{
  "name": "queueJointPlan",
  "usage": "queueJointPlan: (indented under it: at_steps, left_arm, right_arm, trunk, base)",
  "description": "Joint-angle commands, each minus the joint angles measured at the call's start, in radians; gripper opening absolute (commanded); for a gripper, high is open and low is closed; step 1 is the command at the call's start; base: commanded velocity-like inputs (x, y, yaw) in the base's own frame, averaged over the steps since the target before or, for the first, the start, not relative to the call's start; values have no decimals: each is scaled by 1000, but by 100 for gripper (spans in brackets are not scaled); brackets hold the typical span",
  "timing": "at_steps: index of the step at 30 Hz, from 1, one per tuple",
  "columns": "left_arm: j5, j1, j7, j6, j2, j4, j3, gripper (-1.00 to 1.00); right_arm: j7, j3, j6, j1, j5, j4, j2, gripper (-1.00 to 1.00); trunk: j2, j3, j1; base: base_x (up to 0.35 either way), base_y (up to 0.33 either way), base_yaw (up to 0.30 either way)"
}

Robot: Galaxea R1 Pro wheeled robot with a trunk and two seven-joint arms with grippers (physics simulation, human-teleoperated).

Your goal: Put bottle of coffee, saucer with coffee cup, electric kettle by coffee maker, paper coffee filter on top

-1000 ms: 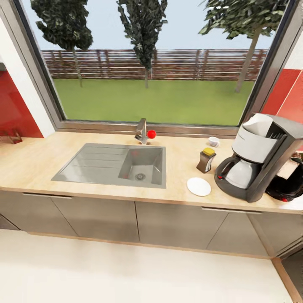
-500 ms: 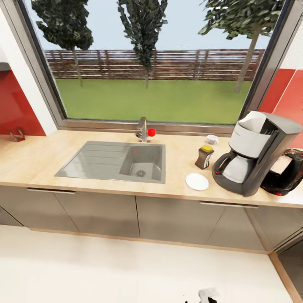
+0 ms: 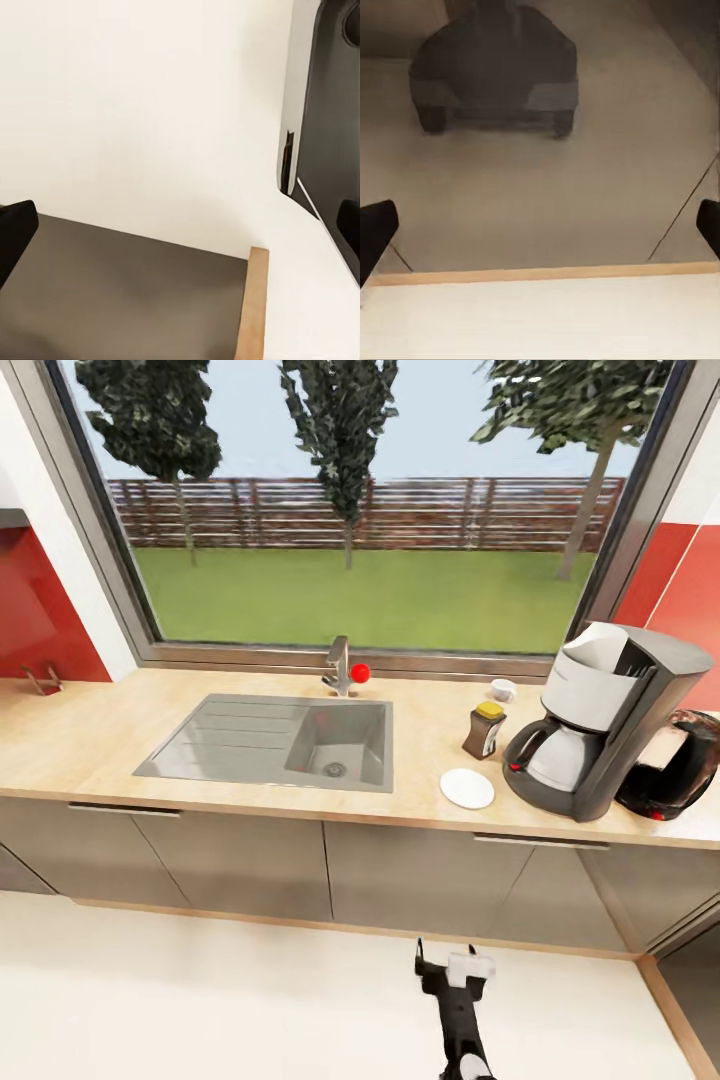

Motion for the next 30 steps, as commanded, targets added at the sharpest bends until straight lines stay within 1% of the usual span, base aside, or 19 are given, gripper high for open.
queueJointPlan:
  at_steps: [1, 2, 6, 7, 9, 11, 14, 17, 25, 28, 30]
  left_arm:
    - [9, 0, 2, -3, 1, 0, -8, 100]
    - [9, 0, 2, -3, 1, 0, -8, 100]
    - [9, 1, 1, -5, 2, 0, -7, 100]
    - [9, 2, 1, -5, 2, 0, -7, 100]
    - [9, 1, 1, -6, 3, 0, -8, 100]
    - [8, 1, 1, -6, 3, 0, -9, 100]
    - [8, 1, 1, -6, 4, 0, -10, 100]
    - [7, 1, 1, -6, 6, -1, -10, 100]
    - [7, 0, 1, -6, 6, -2, -11, 100]
    - [7, 0, 1, -6, 6, -2, -11, 100]
    - [7, 0, 1, -6, 5, -1, -12, 100]
  right_arm:
    - [-18, 4, -7, -1, 5, -38, 6, 100]
    - [-21, 4, -9, -1, 5, -58, 10, 100]
    - [-39, 7, -18, -1, 6, -230, 10, 100]
    - [-44, 7, -19, -1, 6, -256, 10, 100]
    - [-74, 8, -20, -1, 5, -357, 10, 100]
    - [-104, 9, -20, -1, 5, -434, 10, 100]
    - [-129, 10, -20, -1, 5, -506, 10, 100]
    - [-138, 10, -20, -1, 6, -558, 10, 100]
    - [-145, 10, -20, -1, 6, -648, 10, 100]
    - [-144, 11, -16, -1, 6, -703, 10, 100]
    - [-144, 14, 9, -1, 7, -752, 10, 100]
  trunk:
    - [-2, -2, 1]
    - [-2, -2, 1]
    - [-2, -2, 1]
    - [-2, -2, 1]
    - [-2, -2, 1]
    - [-2, -2, 1]
    - [-2, -2, 1]
    - [-2, -2, 1]
    - [-2, -2, 1]
    - [-2, -2, 1]
    - [-2, -2, 1]
  base:
    - [0, 0, 0]
    - [0, 0, 0]
    - [0, 0, 0]
    - [0, 0, 0]
    - [0, 0, 0]
    - [0, 0, 0]
    - [0, 0, 0]
    - [0, 0, 0]
    - [0, 0, 0]
    - [0, 0, 0]
    - [0, 0, 0]
